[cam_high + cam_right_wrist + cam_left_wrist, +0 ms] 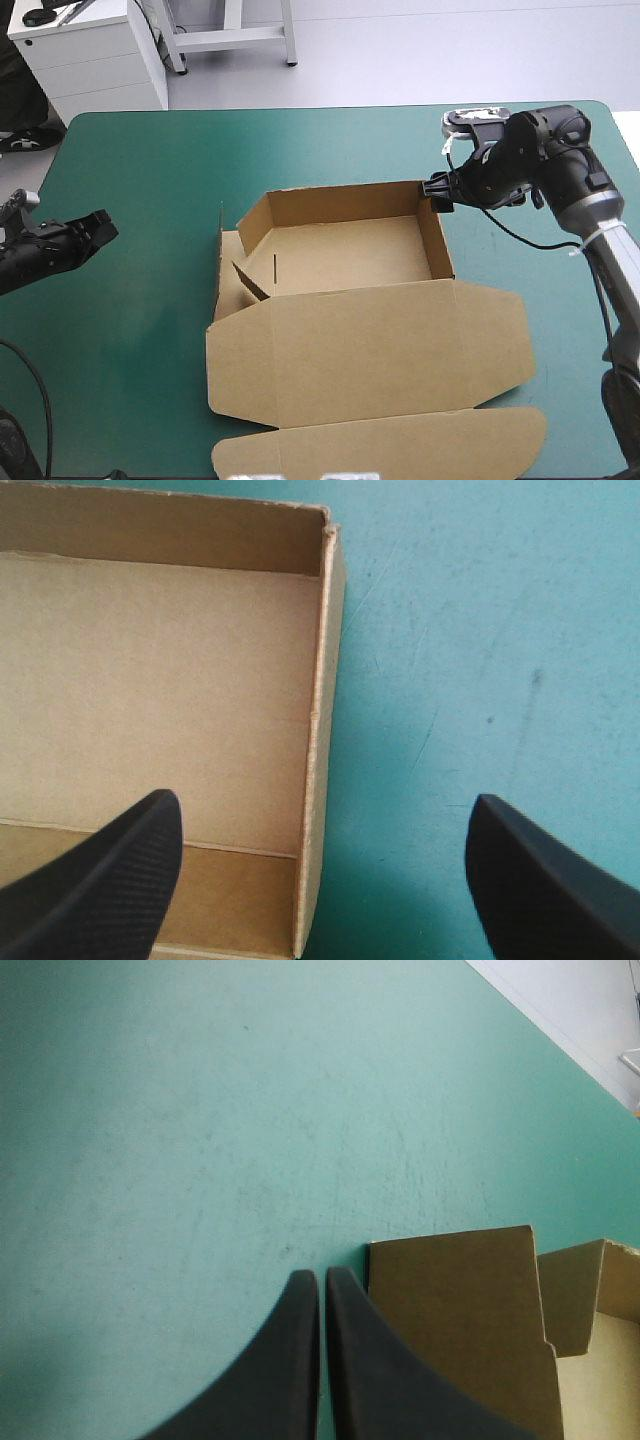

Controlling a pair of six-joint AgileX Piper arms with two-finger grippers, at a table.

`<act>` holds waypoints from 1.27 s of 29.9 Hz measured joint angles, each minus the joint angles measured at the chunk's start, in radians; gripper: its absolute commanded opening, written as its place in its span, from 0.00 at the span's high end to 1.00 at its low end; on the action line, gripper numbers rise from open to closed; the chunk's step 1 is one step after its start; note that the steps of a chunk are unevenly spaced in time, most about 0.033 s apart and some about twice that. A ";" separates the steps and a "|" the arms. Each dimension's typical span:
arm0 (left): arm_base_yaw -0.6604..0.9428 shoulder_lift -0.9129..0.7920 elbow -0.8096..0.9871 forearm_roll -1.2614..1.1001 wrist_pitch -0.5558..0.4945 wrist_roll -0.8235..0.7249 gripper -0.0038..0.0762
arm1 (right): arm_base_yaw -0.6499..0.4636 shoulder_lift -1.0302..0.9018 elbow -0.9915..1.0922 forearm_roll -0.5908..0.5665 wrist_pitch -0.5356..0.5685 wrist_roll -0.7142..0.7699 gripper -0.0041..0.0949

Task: Fold the box

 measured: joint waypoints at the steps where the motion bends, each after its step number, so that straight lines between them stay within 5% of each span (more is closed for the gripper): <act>1: 0.000 0.000 0.000 0.002 -0.001 0.000 0.95 | 0.000 0.014 0.005 0.002 0.000 0.005 0.23; 27: 0.000 0.000 0.000 0.003 -0.035 0.000 0.94 | 0.001 0.298 0.058 0.078 -0.017 -0.013 0.24; 31: 0.000 0.000 0.000 0.003 -0.039 0.000 0.94 | 0.001 0.299 0.058 0.078 -0.021 -0.012 0.44; 35: 0.000 0.000 0.000 0.003 -0.040 0.000 0.94 | 0.001 0.300 0.058 0.078 -0.021 -0.012 0.92; 38: 0.000 0.000 0.000 0.003 -0.040 0.000 0.95 | 0.001 0.300 0.057 0.078 -0.021 -0.009 0.96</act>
